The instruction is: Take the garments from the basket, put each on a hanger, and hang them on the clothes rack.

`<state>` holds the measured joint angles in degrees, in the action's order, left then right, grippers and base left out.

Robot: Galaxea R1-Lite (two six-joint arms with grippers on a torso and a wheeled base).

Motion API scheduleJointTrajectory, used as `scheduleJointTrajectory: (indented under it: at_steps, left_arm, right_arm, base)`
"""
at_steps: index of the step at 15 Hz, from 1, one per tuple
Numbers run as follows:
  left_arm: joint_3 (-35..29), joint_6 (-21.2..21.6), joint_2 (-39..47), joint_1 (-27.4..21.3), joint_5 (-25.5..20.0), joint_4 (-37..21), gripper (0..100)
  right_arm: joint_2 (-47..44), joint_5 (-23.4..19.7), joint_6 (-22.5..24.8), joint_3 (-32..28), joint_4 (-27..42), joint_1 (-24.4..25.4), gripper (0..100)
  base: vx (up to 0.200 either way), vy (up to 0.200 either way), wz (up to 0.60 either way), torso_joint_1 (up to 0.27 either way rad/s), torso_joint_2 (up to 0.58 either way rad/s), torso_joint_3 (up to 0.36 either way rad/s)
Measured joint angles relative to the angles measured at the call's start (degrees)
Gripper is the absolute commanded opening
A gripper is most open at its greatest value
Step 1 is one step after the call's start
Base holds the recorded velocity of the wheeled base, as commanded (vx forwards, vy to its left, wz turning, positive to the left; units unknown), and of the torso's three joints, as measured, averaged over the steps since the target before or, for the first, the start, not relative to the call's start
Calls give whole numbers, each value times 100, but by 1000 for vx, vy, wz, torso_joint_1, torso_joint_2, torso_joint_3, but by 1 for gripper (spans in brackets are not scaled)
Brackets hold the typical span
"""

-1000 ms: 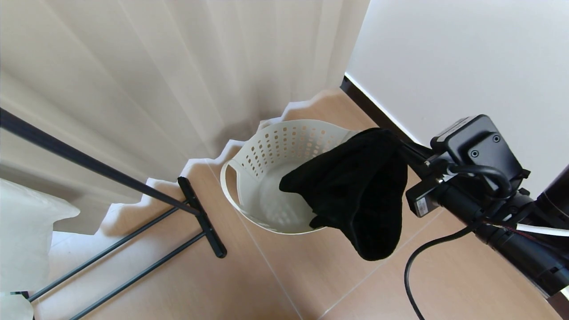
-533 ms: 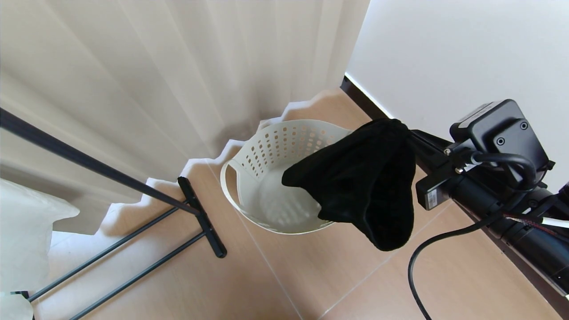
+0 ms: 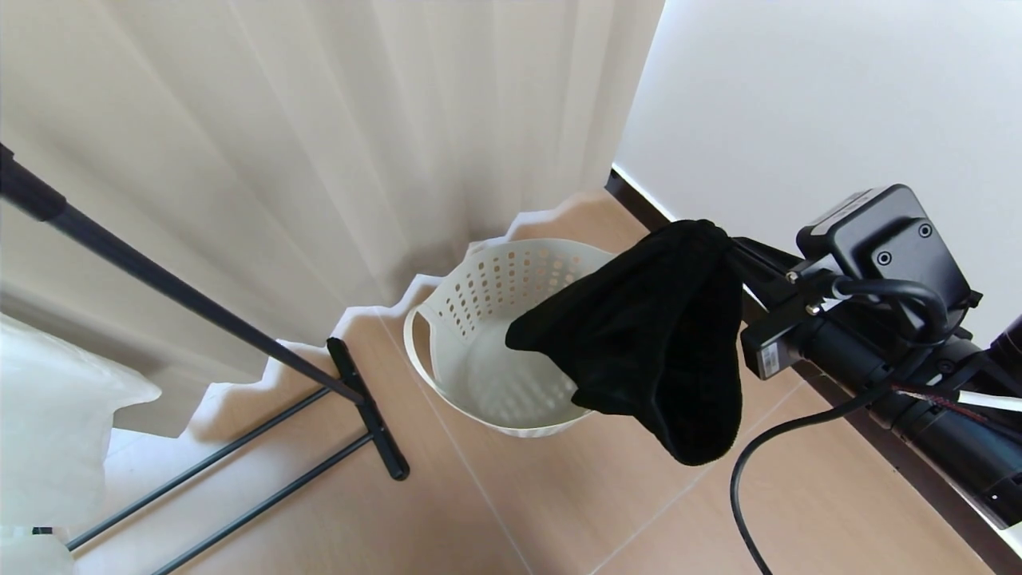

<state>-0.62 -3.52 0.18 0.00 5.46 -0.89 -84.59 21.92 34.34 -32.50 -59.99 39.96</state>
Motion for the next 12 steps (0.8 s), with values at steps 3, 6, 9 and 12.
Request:
scheduleJointTrajectory:
  at_steps: [3, 6, 9, 12]
  left_arm:
    - [0, -4, 0, 0, 1, 0, 100]
    - [0, -2, 0, 0, 4, -1, 100]
    - [0, -6, 0, 0, 6, -4, 100]
    - [0, -9, 0, 0, 4, -1, 100]
  right_arm:
    - [-5, -5, -2, 10, 0, -24, 0]
    - [0, -88, -5, -11, 5, -52, 0]
    - [0, -93, -2, -29, 35, -127, 0]
    - [6, -90, 0, -79, 40, -271, 0]
  base:
    - [0, 0, 0, -1, 4, 206]
    - [0, 0, 0, -2, 4, 194]
    - [0, 0, 0, 41, -164, 72]
    - [0, 0, 0, 105, -424, -105]
